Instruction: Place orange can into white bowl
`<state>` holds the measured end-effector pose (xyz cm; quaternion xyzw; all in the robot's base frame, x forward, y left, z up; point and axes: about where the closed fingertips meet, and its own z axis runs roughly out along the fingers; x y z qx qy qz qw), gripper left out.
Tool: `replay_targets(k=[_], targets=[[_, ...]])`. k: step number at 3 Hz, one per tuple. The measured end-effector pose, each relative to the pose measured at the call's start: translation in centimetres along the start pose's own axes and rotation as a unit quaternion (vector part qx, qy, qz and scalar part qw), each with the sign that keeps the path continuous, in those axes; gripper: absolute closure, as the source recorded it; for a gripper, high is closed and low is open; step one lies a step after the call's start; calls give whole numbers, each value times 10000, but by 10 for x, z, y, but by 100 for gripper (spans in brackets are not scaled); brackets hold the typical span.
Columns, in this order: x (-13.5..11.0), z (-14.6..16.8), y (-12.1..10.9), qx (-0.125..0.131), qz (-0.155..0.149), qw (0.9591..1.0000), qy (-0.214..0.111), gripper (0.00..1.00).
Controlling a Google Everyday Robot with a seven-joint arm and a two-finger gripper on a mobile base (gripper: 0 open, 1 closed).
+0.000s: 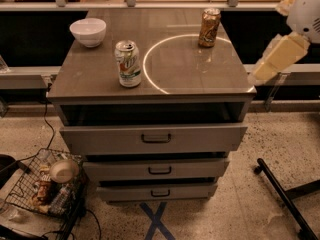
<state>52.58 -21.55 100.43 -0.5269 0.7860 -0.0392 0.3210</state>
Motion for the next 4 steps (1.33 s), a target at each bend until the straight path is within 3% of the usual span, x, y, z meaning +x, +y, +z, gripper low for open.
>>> replay_targets(k=[1, 2, 3, 4], targets=[[-3, 29, -43, 444, 877, 9898, -1033, 0], [-14, 46, -85, 1046, 1636, 9636, -1838, 0], [-23, 52, -111, 1512, 1981, 9420, -2247, 0], [-31, 40, -130, 1892, 2031, 9280, -2484, 0]])
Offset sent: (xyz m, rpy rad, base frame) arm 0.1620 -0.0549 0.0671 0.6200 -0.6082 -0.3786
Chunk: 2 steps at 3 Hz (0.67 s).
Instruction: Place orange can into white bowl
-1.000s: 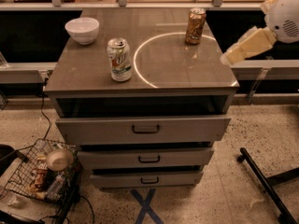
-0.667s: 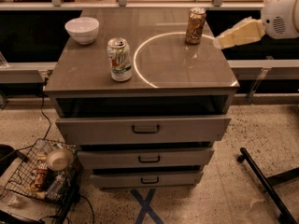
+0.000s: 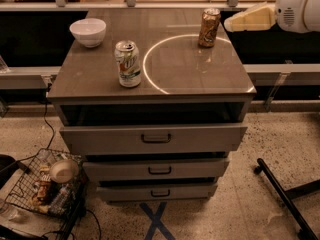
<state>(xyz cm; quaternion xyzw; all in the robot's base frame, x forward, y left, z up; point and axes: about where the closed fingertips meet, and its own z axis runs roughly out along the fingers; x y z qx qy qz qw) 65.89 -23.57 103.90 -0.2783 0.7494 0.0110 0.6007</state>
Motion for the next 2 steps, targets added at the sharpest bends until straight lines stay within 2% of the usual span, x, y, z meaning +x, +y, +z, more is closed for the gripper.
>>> replay_targets(k=[1, 2], targets=[[-1, 1, 4, -15, 121, 9999, -44, 0], [9, 36, 26, -193, 848, 9955, -382, 0]])
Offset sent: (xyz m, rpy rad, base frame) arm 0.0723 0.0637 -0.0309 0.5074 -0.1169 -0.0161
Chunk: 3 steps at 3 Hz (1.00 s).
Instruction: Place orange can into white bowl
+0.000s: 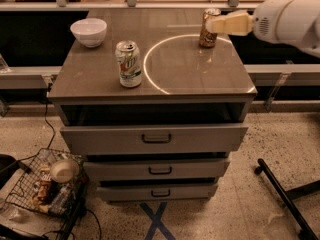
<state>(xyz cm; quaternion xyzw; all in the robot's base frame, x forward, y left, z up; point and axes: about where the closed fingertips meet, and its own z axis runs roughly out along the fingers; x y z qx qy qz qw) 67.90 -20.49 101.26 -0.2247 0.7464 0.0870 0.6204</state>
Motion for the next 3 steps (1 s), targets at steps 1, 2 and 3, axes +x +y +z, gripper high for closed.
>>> replay_targets(k=[1, 2, 3], targets=[[-4, 42, 4, 26, 511, 9963, -684, 0], [1, 89, 3, 88, 753, 9903, -1163, 0], [14, 108, -8, 203, 701, 9910, -1120, 0]])
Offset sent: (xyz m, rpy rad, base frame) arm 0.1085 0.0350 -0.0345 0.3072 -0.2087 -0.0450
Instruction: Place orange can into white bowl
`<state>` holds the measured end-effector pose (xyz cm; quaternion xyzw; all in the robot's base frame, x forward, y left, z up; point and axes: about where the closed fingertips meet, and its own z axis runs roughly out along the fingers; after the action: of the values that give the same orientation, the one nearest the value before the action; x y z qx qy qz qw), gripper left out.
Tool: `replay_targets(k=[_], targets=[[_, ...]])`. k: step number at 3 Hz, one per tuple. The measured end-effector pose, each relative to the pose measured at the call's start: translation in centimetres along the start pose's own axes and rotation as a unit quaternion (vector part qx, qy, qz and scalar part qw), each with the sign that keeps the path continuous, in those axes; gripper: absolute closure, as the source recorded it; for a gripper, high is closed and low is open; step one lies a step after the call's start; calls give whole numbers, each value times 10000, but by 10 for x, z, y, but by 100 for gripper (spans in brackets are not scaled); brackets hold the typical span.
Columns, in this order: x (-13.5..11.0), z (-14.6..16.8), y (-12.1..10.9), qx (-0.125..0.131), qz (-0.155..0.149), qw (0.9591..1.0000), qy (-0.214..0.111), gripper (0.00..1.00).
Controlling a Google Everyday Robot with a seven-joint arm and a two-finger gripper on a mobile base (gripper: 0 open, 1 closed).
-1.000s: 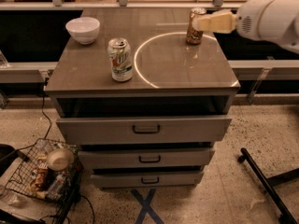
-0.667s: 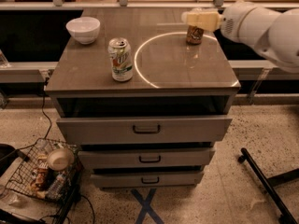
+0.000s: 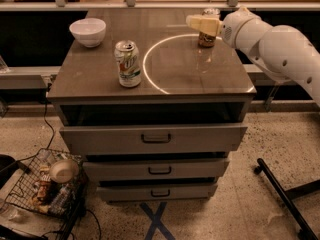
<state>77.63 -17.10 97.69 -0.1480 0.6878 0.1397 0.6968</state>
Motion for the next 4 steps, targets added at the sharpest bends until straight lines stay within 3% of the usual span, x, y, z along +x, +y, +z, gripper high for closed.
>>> replay_targets(k=[2, 4], targets=[[28, 21, -31, 8, -384, 9987, 342, 0], [45, 60, -42, -174, -37, 9998, 102, 0]])
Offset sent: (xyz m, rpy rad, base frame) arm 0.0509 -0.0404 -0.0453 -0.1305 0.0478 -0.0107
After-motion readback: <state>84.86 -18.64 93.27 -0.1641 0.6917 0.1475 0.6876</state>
